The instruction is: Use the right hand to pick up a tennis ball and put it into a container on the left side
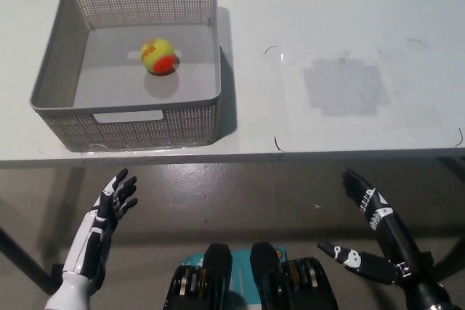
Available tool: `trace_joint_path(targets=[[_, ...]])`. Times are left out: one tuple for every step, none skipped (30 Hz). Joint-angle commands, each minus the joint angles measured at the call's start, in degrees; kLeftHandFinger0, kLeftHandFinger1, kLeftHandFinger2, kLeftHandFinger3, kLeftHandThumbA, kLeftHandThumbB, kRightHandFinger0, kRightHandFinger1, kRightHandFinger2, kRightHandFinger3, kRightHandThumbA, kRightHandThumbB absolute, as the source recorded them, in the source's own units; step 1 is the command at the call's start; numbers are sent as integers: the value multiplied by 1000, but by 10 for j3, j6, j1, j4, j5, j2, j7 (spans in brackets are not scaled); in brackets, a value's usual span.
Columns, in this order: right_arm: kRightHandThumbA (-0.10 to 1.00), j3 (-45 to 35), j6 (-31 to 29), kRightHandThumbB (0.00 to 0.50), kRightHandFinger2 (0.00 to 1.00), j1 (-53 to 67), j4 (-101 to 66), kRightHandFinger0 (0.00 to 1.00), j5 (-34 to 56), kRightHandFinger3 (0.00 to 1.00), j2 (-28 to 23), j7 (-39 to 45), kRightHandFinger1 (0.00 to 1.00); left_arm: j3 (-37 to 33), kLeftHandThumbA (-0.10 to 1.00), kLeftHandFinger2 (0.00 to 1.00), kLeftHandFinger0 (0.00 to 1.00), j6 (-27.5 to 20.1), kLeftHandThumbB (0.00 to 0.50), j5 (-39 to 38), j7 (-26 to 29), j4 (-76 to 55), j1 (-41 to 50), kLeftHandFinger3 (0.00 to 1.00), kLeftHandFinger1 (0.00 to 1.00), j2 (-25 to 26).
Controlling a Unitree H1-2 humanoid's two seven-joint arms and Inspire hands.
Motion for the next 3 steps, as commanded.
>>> trace_joint_path(targets=[[1000, -12, 0, 281, 1000, -20, 3, 1000, 24, 1000, 3, 18, 1000, -1, 1000, 1000, 1000, -14, 0, 4, -3, -5, -7, 1000, 1000, 7], [1000, -14, 0, 270, 1000, -23, 5, 1000, 28, 1000, 3, 20, 1000, -1, 1000, 1000, 1000, -15, 0, 5, -3, -6, -9, 1000, 1000, 7], [1000, -14, 0, 269, 1000, -23, 5, 1000, 28, 1000, 3, 21, 1000, -1, 1000, 1000, 1000, -15, 0, 5, -3, -6, -9, 1000, 1000, 7]])
